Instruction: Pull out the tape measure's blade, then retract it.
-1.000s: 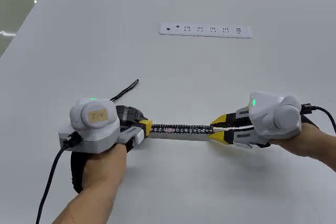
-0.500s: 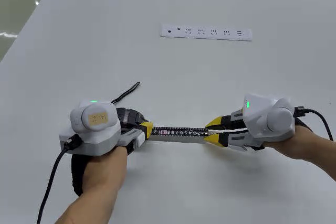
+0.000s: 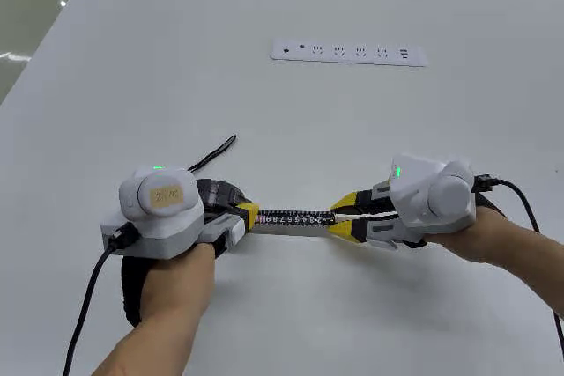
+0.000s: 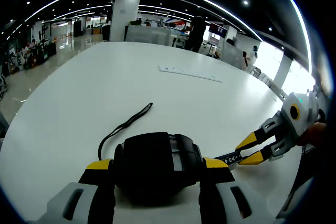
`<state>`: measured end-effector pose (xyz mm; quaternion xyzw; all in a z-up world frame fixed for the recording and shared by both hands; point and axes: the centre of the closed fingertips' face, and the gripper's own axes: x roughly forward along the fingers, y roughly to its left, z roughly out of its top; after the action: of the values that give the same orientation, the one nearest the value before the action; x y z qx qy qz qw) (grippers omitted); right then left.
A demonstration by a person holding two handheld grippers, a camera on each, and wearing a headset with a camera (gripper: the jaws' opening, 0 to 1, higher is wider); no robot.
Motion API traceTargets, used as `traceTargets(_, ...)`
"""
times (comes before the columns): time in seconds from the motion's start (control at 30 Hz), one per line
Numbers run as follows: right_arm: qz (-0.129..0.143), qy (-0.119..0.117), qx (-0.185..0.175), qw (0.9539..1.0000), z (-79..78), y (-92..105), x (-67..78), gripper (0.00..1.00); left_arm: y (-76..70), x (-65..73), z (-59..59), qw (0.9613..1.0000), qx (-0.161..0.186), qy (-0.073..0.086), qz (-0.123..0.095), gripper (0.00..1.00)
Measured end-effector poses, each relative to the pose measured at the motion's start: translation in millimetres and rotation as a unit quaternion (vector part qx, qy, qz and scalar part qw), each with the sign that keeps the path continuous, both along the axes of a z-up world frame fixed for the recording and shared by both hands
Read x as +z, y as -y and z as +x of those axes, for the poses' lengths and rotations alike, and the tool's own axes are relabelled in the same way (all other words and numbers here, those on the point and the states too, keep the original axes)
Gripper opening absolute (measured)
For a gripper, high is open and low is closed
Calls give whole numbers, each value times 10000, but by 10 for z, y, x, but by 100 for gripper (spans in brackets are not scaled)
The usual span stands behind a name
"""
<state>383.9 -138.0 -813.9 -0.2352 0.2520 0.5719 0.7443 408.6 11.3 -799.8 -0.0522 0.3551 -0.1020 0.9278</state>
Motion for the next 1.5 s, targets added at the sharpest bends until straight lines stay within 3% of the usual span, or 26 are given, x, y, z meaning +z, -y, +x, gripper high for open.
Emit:
traceTargets(0.27,17,3,2,10000,-1,-34,-7,11,2,3,-6,10000,4,0,-7,61)
traceTargets(1.5,219,-13,167,9996,23,-700,-23,12,1,17,-31,9999,42,-32,-106,62)
